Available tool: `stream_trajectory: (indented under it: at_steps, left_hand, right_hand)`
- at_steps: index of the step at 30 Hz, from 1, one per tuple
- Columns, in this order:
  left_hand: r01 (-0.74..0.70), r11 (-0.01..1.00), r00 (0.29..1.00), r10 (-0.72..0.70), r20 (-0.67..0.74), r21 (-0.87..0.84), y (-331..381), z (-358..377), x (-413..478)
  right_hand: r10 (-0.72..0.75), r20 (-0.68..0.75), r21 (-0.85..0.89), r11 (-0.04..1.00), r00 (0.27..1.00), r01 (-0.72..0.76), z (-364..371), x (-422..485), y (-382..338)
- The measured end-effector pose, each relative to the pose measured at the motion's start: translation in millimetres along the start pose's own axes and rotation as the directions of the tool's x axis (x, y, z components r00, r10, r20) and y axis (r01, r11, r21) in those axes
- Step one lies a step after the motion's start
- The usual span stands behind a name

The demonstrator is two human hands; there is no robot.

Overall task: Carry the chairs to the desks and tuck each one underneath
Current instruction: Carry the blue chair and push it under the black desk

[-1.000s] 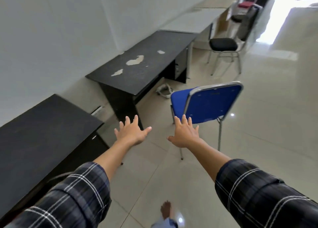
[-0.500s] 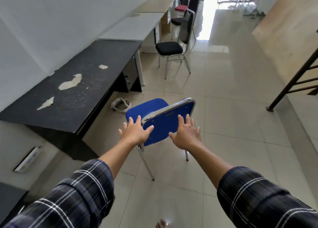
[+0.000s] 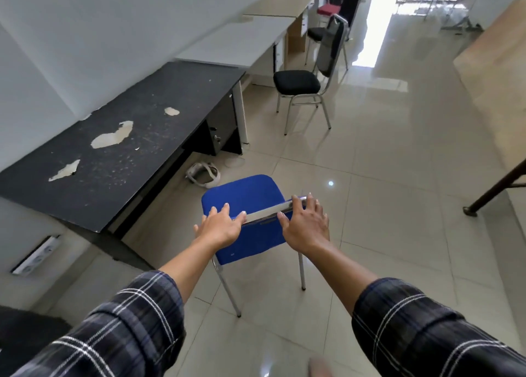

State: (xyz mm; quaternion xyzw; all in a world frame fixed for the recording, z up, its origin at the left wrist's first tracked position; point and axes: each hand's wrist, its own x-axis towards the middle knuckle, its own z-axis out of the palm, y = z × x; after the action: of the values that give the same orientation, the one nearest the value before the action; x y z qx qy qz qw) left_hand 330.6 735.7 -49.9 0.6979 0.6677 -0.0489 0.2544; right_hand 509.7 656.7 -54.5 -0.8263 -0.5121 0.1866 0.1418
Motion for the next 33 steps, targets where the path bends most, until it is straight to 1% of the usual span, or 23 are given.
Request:
stream_trajectory:
  at_steps: [2,4,5,7,8,10,11,12,14,15,16,17,19,20,21,23,26,27,29,31,33]
  left_hand:
    - [0.056,0.998,0.998,-0.055,0.013,-0.005,7.8,10.2,2.8]
    - [0.097,0.995,0.995,-0.097,-0.019,0.004,13.0,17.5,3.9]
    - [0.128,0.992,0.991,-0.129,-0.048,-0.020,17.3,21.8,3.6]
    - [0.218,0.971,0.966,-0.229,-0.119,-0.102,23.8,27.3,3.1]
    - [0.272,0.948,0.945,-0.296,-0.142,-0.168,27.5,28.8,2.5]
    - [0.380,0.865,0.877,-0.449,-0.170,-0.328,36.6,28.0,3.4]
    - [0.420,0.804,0.834,-0.525,-0.168,-0.422,40.4,27.9,5.8]
    - [0.456,0.706,0.781,-0.609,-0.137,-0.541,46.3,26.0,5.5]
    - [0.455,0.435,0.667,-0.745,-0.026,-0.777,51.3,23.8,8.8]
    - [0.438,0.296,0.631,-0.773,0.057,-0.849,51.5,21.6,9.8]
    - [0.414,0.175,0.613,-0.779,0.132,-0.893,49.1,19.3,11.3]
    - [0.396,0.088,0.608,-0.771,0.189,-0.914,45.3,17.1,13.6]
    - [0.367,-0.056,0.618,-0.732,0.288,-0.928,42.7,12.2,18.2]
    - [0.357,-0.123,0.609,-0.720,0.331,-0.926,44.0,9.8,20.0]
    - [0.349,-0.181,0.594,-0.716,0.367,-0.919,47.4,6.4,19.4]
    - [0.325,-0.278,0.591,-0.686,0.423,-0.904,49.9,2.0,18.1]
    - [0.288,-0.433,0.581,-0.630,0.515,-0.854,47.7,0.8,17.0]
    - [0.267,-0.498,0.581,-0.599,0.550,-0.825,46.3,1.3,16.2]
    - [0.218,-0.603,0.613,-0.528,0.588,-0.767,41.2,3.8,17.0]
    - [0.176,-0.674,0.650,-0.468,0.599,-0.718,38.4,6.9,19.9]
    - [0.118,-0.731,0.654,-0.452,0.606,-0.672,36.7,9.7,22.0]
  right_hand:
    - [-0.019,0.064,-0.004,1.000,0.998,0.019,-4.5,17.1,13.5]
    - [-0.030,0.126,0.013,0.999,0.992,0.029,-5.9,31.0,25.4]
    - [-0.031,0.165,0.033,0.999,0.986,0.026,-4.4,37.7,32.7]
    - [-0.025,0.216,0.094,0.996,0.976,0.004,-0.3,49.2,42.8]
    - [-0.015,0.236,0.144,0.989,0.972,-0.020,1.2,54.3,45.8]
    - [0.021,0.284,0.263,0.960,0.959,-0.099,1.6,63.0,46.4]
    - [0.042,0.303,0.312,0.940,0.952,-0.141,1.4,67.7,45.5]
    - [0.070,0.324,0.343,0.921,0.944,-0.186,1.2,72.5,44.6]
    - [0.137,0.361,0.378,0.883,0.923,-0.279,0.2,80.1,41.5]
    - [0.170,0.375,0.394,0.860,0.911,-0.323,0.6,84.8,40.3]
    - [0.204,0.392,0.412,0.833,0.897,-0.369,0.4,89.1,39.5]
    - [0.244,0.405,0.440,0.793,0.881,-0.421,-1.0,91.2,37.9]
    - [0.329,0.447,0.518,0.663,0.832,-0.541,-1.5,96.6,36.4]
    - [0.364,0.481,0.549,0.584,0.798,-0.598,-0.5,100.7,36.5]
    - [0.385,0.514,0.575,0.509,0.766,-0.641,1.6,104.3,38.1]
    - [0.391,0.582,0.616,0.361,0.713,-0.700,5.1,110.9,41.6]
    - [0.329,0.659,0.671,0.150,0.677,-0.726,1.4,112.9,45.1]
    - [0.308,0.678,0.680,0.084,0.668,-0.729,0.5,114.2,47.4]
    - [0.256,0.734,0.662,-0.056,0.630,-0.748,1.3,116.8,51.9]
    - [0.181,0.787,0.616,-0.195,0.589,-0.763,2.6,117.5,54.8]
    - [0.125,0.813,0.577,-0.312,0.569,-0.755,7.2,117.2,57.6]
